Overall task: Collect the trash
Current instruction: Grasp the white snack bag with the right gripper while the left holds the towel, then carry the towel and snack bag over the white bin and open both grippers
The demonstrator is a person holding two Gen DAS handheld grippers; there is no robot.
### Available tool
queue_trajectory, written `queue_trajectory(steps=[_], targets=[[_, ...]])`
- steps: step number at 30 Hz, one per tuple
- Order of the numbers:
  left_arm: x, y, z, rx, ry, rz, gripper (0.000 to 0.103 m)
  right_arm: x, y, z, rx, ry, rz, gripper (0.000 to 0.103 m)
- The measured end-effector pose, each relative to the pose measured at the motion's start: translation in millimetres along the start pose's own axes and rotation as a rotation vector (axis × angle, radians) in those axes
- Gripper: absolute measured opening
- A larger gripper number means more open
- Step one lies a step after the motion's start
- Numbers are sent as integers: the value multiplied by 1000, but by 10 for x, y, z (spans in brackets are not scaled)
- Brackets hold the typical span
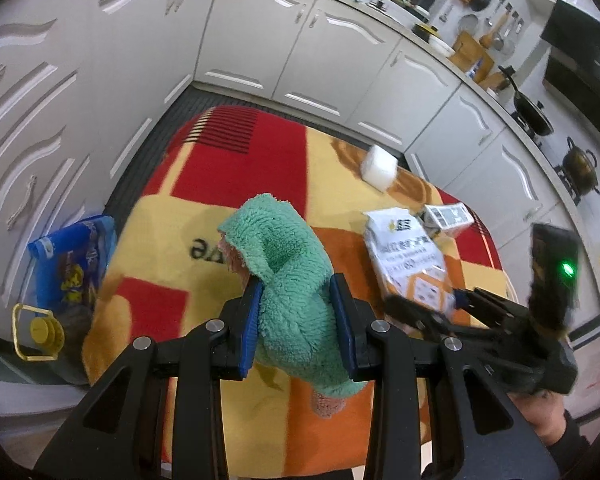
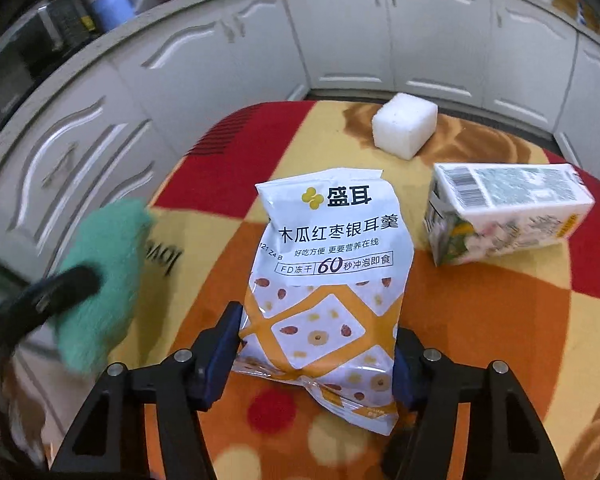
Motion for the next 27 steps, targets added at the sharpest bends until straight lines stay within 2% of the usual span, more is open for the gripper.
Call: queue_trajectory(steps=[2, 6, 15, 27], targets=[[-88, 41, -15, 7, 6, -15, 31, -32, 139, 149, -14, 5, 23, 62], [-286, 120, -69, 28, 30, -43, 31, -267, 370, 476, -50, -23, -19, 62], [-1024, 303, -141, 57, 112, -161, 31, -665, 588, 903, -119, 56, -92, 62], [-2092, 394, -290, 80, 205, -305, 31, -1444, 1005, 1527, -194, 159, -231, 62]])
Point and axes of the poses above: each gripper's, at about its wrist camera, not at the fingertips, and z roughly against the way its jaws point, x to its left, y to its underside, the point moved 2 cm from there along -z, roughly the way its jaws point, and after that the axes turned 3 degrees about -y, right-handed, at the moved point
